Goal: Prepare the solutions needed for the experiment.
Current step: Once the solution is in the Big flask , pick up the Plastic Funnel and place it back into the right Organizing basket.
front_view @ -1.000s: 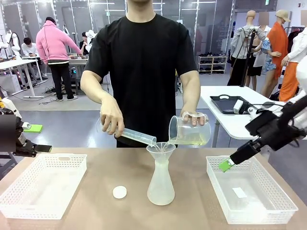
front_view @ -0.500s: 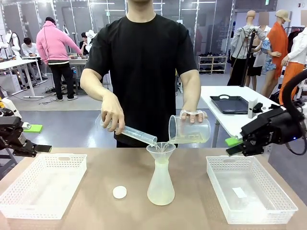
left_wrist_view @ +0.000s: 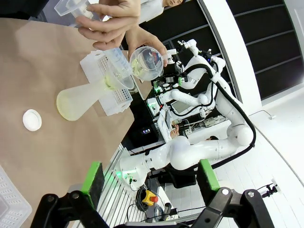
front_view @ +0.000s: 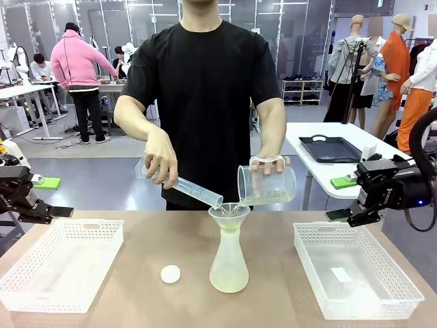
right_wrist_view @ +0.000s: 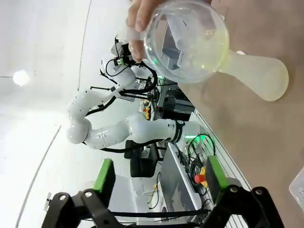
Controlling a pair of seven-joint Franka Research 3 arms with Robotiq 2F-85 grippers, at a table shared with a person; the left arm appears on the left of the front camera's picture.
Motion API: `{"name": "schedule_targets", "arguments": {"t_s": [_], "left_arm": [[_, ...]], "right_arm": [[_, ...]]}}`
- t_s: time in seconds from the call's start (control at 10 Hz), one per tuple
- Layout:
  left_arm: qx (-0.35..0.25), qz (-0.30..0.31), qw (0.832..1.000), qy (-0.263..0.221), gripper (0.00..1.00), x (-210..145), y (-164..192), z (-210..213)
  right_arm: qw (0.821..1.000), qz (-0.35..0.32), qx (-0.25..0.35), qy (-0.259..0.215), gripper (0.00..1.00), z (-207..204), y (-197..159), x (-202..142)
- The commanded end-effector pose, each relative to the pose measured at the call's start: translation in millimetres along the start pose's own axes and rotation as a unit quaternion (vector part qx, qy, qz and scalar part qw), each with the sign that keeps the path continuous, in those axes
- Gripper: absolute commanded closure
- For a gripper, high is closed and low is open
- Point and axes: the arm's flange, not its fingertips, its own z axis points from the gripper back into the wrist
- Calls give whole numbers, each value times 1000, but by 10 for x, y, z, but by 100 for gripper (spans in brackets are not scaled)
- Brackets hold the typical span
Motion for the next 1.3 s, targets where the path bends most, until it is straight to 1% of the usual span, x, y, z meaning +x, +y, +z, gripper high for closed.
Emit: {"name": "schedule_targets", "arguments": {"t_s": [0.0, 0.2, 0.3, 0.4, 1.2], "left_arm": [[-12, -6, 1000, -6, 0, 25, -6, -19], [-12, -6, 1000, -6, 0, 25, -6, -19], [-12, -6, 1000, -6, 0, 25, -6, -19], [-12, -6, 1000, -6, 0, 25, -6, -19], [-12, -6, 1000, -6, 0, 25, -6, -19]], "right_arm": [[1000, 3, 10, -16, 0, -26, -22, -16], [1000, -1, 7, -26, 0, -17, -39, -31], [1000, 1, -8, -22, 0, -19, -32, -32], [1000, -7, 5, -12, 0, 11, -43, -25], [1000, -7, 5, -12, 0, 11, -43, -25]]}}
